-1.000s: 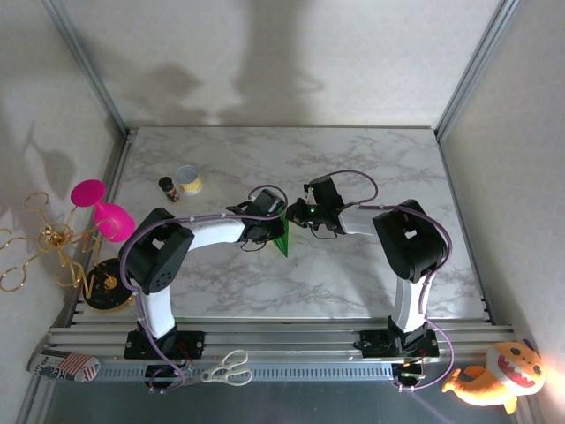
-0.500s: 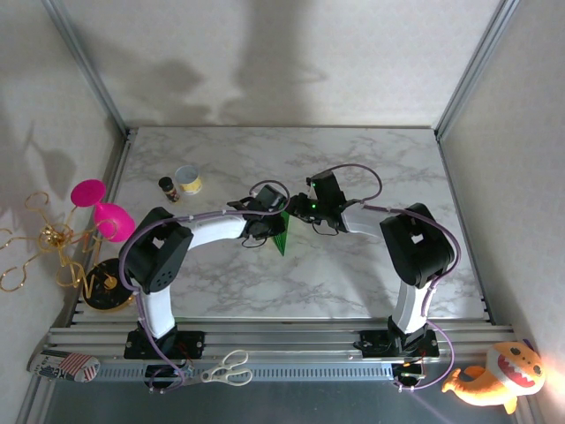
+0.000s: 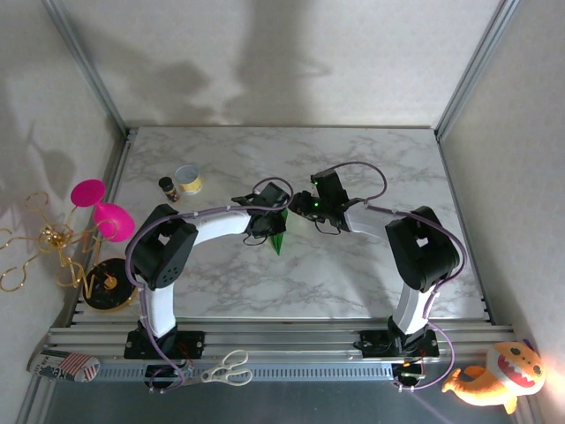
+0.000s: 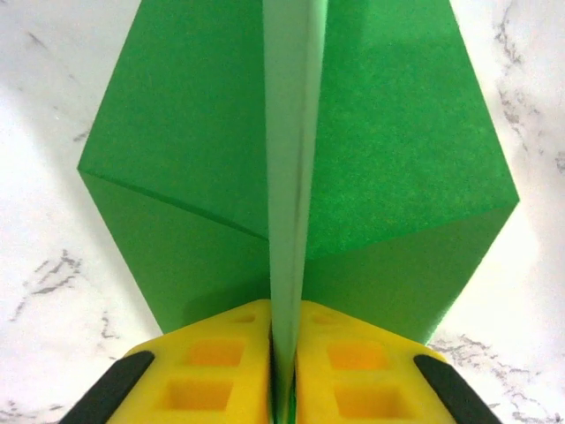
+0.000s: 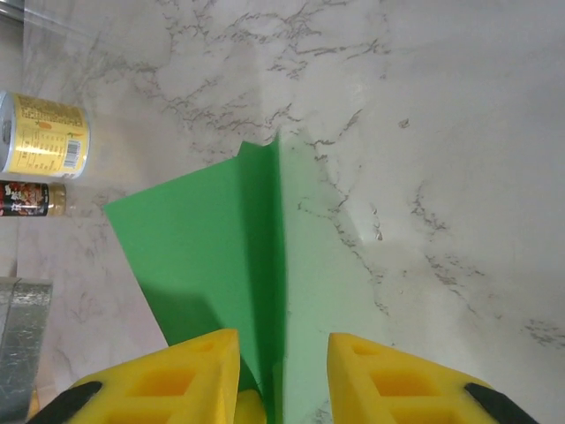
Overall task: Fold a paper plane with a square sheet of paper (pick it up from the middle)
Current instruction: Move the paper plane to the top-center of the table.
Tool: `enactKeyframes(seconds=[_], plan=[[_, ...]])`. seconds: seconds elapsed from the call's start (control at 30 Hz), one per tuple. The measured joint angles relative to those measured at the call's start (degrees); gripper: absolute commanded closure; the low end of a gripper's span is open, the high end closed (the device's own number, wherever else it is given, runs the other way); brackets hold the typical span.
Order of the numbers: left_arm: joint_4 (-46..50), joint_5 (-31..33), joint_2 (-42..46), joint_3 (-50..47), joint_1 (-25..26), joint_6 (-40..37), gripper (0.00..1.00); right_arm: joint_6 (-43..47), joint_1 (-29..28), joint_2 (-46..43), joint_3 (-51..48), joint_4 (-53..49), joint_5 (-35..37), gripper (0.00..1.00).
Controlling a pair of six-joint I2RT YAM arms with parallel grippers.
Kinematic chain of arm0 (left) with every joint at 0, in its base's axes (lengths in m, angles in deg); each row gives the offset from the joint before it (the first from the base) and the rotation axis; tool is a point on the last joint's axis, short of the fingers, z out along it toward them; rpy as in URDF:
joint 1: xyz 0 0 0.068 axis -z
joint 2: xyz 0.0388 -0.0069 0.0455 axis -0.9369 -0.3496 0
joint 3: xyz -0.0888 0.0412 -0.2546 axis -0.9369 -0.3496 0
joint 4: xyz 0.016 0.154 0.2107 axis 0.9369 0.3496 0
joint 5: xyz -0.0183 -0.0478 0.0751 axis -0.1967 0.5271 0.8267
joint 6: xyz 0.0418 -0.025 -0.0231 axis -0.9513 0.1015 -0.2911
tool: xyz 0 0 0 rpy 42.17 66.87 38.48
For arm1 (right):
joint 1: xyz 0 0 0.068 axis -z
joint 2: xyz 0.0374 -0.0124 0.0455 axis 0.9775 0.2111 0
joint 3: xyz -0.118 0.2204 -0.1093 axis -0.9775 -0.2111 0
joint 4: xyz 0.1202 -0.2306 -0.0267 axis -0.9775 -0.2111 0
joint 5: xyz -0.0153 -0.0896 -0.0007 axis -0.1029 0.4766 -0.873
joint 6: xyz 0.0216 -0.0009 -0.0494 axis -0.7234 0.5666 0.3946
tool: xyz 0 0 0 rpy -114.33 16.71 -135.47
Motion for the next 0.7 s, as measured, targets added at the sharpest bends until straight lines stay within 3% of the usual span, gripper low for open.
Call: enactKeyframes(seconds=[0.2,0.47,0.7], plan=[[2.93,1.46,0.00,1.31,0.00,-2.80,0.98,0.00,0.09,0.00,0.00,-0.81,0.39,0.68],[6.75,2.75,-0.81,4.35,-0.02,-6.86,0.92,0.00,0.52,0.00,0.00,-1.40,1.38,0.65],[8.13,2.73,-3.58,4.70,0.00,-8.20,0.87,-0.66,2.14,-0.63,-1.66,-1.99,3.34,0.50]])
